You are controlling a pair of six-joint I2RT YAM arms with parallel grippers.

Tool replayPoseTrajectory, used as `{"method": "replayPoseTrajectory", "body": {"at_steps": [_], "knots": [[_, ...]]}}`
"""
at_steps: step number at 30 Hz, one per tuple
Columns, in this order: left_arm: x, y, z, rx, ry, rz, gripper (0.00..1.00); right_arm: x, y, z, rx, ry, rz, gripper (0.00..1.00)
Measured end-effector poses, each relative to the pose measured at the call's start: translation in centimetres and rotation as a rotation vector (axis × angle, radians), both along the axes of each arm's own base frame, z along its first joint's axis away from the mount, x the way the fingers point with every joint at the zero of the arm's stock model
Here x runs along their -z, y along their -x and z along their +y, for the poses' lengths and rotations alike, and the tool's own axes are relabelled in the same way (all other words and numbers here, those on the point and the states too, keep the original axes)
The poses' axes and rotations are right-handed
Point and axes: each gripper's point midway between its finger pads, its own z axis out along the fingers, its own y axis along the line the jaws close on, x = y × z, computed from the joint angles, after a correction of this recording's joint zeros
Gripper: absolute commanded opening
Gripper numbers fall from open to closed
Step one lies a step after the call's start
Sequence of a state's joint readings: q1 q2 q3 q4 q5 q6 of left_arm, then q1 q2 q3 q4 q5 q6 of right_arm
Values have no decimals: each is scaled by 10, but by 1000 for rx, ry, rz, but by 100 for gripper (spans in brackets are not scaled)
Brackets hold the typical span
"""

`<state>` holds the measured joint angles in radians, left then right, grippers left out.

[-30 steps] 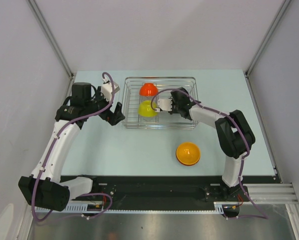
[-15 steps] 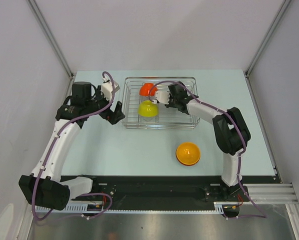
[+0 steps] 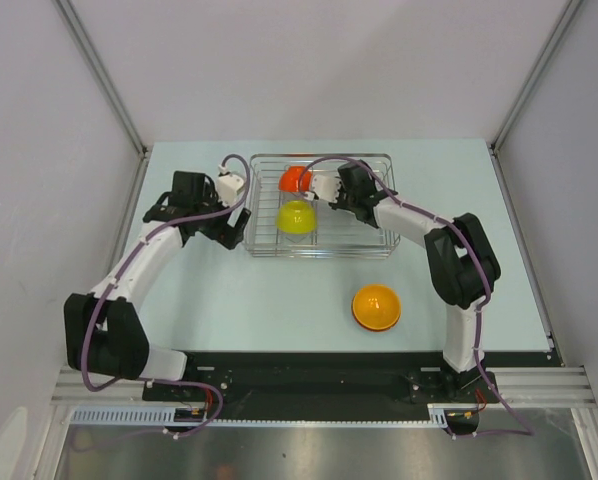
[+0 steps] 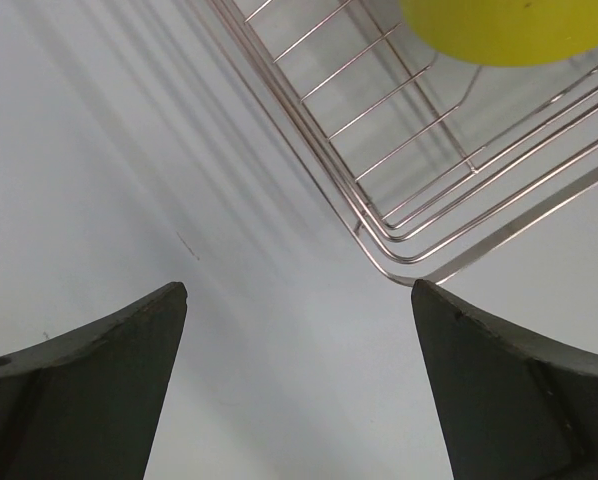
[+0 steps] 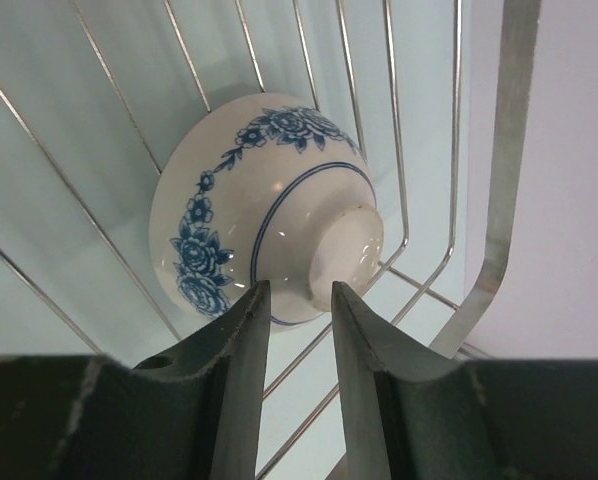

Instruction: Load the bowls into the dish rack

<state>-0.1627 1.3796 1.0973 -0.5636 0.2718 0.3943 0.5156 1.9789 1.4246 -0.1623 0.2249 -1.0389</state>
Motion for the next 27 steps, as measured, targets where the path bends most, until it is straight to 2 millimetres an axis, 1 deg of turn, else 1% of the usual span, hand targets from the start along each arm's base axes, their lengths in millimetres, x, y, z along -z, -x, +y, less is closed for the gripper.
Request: {"method": "replayPoseTrajectory", "body": {"at_steps": [6, 13, 27], "knots": [[16, -9, 15, -39, -78, -14, 100, -1, -7, -8, 30, -9, -20, 36], [33, -8, 24, -55, -132, 1, 100, 5, -13, -21, 69, -1, -19, 36], [34, -10, 29, -64, -155, -4, 100, 1, -35, -51, 180, 4, -89, 36]]}}
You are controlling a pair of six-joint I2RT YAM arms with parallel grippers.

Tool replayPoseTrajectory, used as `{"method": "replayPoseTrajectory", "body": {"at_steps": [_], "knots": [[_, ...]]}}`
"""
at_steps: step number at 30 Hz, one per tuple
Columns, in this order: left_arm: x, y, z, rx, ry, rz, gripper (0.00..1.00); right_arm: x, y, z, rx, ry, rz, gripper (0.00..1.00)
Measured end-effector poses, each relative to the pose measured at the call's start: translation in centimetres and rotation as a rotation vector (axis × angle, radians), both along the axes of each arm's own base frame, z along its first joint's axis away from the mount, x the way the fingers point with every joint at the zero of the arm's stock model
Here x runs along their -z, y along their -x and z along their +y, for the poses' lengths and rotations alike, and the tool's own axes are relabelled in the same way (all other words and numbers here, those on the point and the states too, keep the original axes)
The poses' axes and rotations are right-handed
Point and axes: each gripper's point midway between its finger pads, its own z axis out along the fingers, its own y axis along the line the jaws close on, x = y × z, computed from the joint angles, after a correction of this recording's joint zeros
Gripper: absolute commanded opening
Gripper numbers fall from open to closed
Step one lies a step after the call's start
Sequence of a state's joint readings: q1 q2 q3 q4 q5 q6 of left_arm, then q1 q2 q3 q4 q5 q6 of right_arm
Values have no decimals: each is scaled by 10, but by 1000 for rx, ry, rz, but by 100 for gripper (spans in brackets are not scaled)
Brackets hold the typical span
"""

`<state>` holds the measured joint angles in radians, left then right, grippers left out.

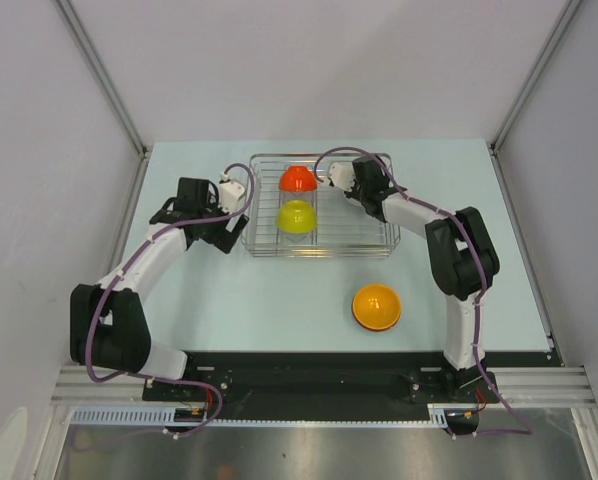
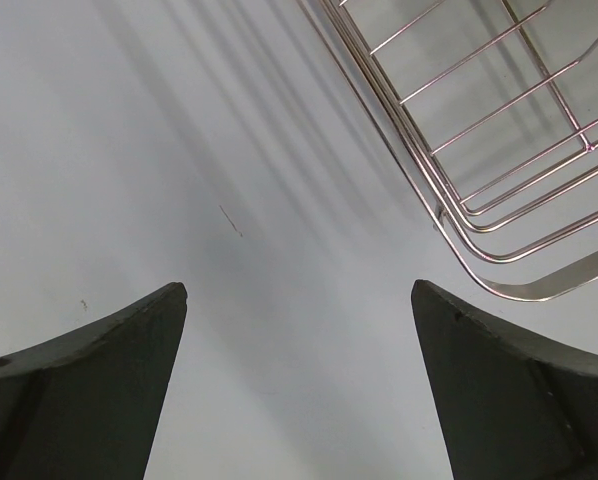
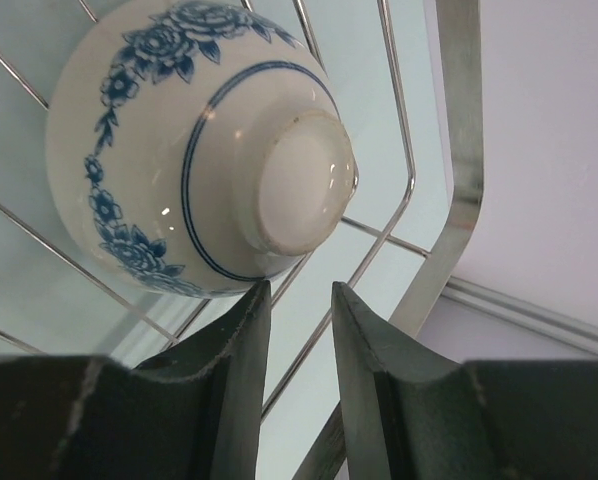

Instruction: Load the bowls into the dish rack

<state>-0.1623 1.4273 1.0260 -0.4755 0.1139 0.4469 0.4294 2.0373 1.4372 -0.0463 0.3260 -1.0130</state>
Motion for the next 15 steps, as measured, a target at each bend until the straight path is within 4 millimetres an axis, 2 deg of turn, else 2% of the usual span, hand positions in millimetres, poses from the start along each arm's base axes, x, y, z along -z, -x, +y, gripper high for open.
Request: {"method": "replayPoseTrajectory", "body": {"at_steps": [6, 10, 12, 15], "knots": [[0, 0, 1, -3, -3, 0, 100, 5, 2, -7, 19, -9, 26, 40], [0, 3, -3, 12, 16, 6, 100, 10, 25, -3, -8, -76, 142, 46], [-3, 4, -8, 29, 38, 1, 100, -2, 43, 2, -26, -134, 199, 49], [-17, 9, -16, 63, 81, -19, 100, -38, 68, 11, -65, -232, 250, 52]]}}
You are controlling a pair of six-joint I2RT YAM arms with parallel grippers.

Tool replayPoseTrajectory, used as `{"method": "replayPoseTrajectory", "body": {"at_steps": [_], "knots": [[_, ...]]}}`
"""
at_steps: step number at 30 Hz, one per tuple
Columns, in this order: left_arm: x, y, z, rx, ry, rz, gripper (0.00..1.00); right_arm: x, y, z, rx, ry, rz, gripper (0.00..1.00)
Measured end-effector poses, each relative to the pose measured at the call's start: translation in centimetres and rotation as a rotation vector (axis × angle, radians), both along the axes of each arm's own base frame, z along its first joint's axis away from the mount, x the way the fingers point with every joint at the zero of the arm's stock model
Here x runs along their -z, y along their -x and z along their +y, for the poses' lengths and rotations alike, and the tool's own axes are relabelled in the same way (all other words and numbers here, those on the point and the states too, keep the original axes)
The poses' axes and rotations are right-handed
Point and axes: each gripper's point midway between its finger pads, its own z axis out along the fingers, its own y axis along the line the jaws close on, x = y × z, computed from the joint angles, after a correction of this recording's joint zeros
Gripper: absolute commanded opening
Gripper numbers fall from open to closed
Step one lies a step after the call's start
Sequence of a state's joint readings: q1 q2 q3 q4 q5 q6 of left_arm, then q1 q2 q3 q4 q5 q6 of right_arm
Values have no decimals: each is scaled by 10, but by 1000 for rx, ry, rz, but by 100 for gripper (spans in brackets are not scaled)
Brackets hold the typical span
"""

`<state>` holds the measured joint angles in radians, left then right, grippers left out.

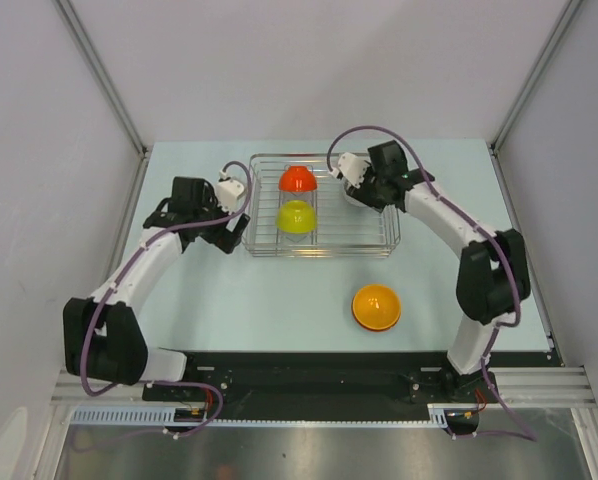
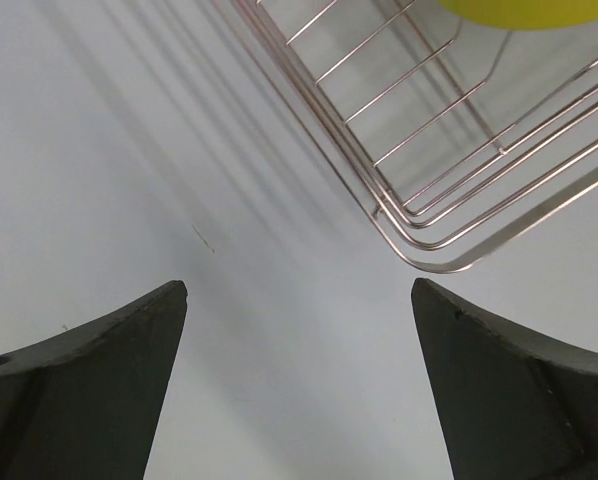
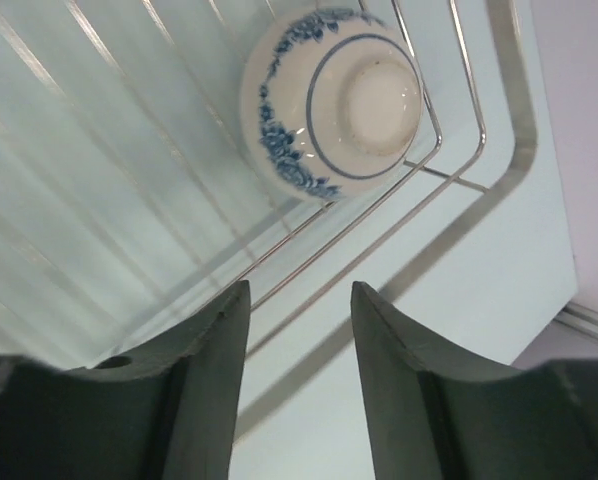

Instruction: Load the bowls into the dish rack

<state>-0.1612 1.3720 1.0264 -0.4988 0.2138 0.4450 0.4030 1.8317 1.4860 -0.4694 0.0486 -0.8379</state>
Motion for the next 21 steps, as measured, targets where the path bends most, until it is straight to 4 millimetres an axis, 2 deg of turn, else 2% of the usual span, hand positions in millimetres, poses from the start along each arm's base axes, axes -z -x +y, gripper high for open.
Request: {"method": "replayPoseTrajectory", "body": {"at_steps": [3, 5, 7, 9, 10, 14, 17, 21], "knots": [[-20, 4, -9, 35, 43, -29, 100, -41, 31, 7, -45, -101, 26, 55], [-34, 5, -13, 56, 68, -58, 100, -56, 54, 5, -70, -140, 56, 58], [-49, 9, -18, 78, 92, -89, 100, -60, 82, -1, -92, -165, 101, 61], [-61, 16, -21, 96, 111, -113, 100, -48, 108, -8, -96, -165, 165, 66], [-66, 20, -21, 104, 117, -123, 100, -35, 125, -14, -93, -156, 215, 68], [-81, 32, -23, 125, 131, -155, 100, 15, 170, -31, -71, -112, 396, 71], [-89, 42, -23, 140, 137, -177, 100, 30, 193, -37, -57, -124, 458, 70], [-93, 52, -23, 150, 139, -184, 100, 40, 213, -43, -40, -134, 488, 68]]}}
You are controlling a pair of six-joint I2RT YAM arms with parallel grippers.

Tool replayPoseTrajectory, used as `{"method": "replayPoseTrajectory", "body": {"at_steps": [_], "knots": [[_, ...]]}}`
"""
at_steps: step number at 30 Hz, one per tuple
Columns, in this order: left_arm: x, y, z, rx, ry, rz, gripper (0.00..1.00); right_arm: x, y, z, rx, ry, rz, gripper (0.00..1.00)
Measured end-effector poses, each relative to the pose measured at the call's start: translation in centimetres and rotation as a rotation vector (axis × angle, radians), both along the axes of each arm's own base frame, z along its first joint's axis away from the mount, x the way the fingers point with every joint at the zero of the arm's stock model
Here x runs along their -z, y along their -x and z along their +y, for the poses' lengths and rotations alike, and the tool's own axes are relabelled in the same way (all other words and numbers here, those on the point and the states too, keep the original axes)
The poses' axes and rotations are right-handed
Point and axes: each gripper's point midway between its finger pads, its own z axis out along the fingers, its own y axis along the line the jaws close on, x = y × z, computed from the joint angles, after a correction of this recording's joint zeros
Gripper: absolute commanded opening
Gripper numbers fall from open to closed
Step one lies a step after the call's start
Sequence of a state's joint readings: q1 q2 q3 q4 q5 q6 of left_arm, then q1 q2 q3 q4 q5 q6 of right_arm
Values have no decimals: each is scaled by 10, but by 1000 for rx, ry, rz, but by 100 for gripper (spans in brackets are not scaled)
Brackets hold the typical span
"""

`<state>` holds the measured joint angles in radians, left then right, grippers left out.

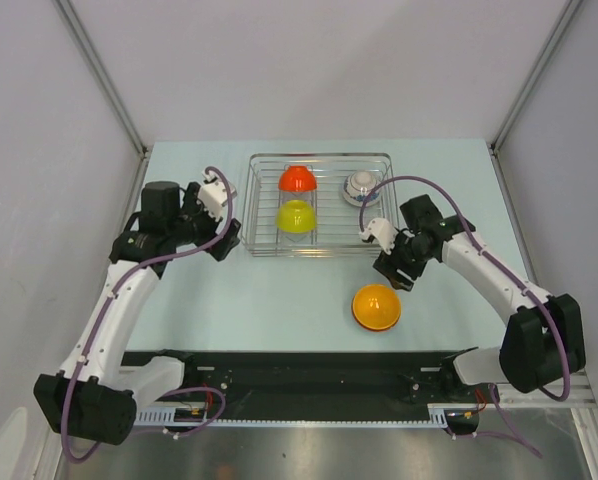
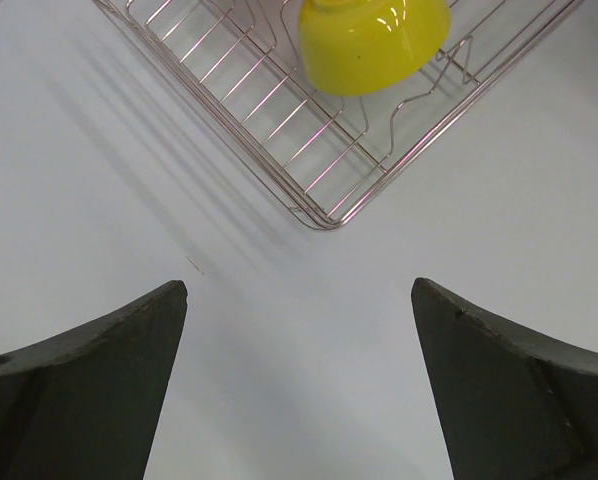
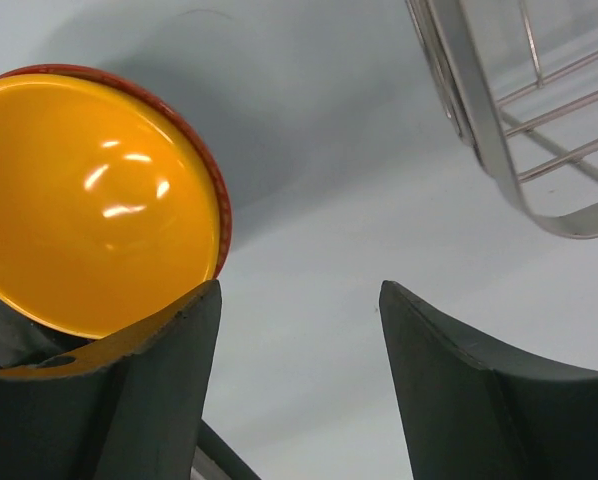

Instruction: Load the bowls into the dish rack

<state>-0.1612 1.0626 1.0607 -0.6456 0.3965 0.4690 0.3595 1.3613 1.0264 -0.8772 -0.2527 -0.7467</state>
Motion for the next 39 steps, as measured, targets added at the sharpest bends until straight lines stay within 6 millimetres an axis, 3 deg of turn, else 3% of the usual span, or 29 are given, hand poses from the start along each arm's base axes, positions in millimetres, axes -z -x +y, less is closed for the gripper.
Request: {"method": "replayPoseTrajectory", "body": {"at_steps": [10, 18, 27, 31, 36, 39], "knots": [[6, 9, 2, 2, -6, 21, 100, 3, 18, 3, 16, -53, 16, 62], [13, 12, 2, 2, -8, 40, 100, 20, 33, 8, 13, -54, 63, 53], [22, 15, 2, 2, -12, 61, 100, 22, 35, 21, -16, -27, 33, 32], [28, 17, 3, 2, -14, 76, 100, 22, 32, 23, -17, 0, 4, 10], [31, 18, 3, 2, -15, 82, 100, 23, 29, 25, -11, 24, -27, 0], [31, 18, 3, 3, -15, 81, 100, 21, 26, 28, -13, 23, -47, 0]]}}
